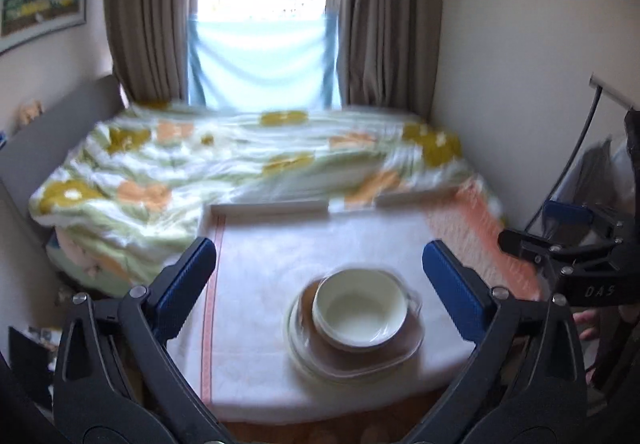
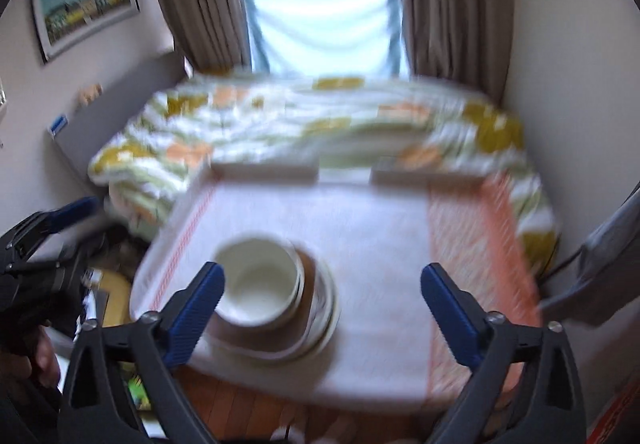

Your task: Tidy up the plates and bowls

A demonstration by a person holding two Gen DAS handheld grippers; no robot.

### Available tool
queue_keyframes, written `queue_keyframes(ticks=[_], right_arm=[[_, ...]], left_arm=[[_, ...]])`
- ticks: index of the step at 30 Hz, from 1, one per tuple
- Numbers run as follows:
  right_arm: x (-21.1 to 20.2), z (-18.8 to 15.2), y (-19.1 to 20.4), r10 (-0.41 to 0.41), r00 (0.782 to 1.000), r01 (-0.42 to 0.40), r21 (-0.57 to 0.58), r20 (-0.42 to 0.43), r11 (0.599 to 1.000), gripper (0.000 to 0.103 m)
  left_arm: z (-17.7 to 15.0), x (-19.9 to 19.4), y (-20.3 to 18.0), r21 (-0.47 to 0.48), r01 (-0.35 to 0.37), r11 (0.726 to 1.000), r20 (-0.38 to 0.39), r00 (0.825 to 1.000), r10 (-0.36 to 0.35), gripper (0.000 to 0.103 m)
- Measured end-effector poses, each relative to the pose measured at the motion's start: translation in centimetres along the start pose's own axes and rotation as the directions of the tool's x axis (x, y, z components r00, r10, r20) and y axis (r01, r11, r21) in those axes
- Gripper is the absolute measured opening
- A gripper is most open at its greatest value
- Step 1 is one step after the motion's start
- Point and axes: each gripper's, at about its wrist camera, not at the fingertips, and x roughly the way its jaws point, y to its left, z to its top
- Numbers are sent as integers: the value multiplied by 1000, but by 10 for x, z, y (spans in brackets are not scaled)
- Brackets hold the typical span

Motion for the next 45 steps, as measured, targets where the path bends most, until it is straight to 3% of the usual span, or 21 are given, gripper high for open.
queue_keyframes(ticks=[6, 12, 27, 45], right_arm=[[-46, 14, -4, -87, 984, 86, 13, 157, 996, 100], [-62, 12, -7, -111, 968, 109, 24, 223, 994, 100], [-66, 7, -5, -108, 963, 106, 20, 246, 994, 100], [-65, 11, -4, -128, 959, 125, 26, 254, 992, 100]], left_arm=[[19, -20, -13, -8, -54, 999, 43, 998, 54, 103], [22, -42, -21, -23, -89, 996, 112, 990, 91, 103], [21, -52, -24, -17, -133, 991, 134, 982, 134, 103], [24, -49, -25, -19, -127, 992, 146, 981, 128, 103]])
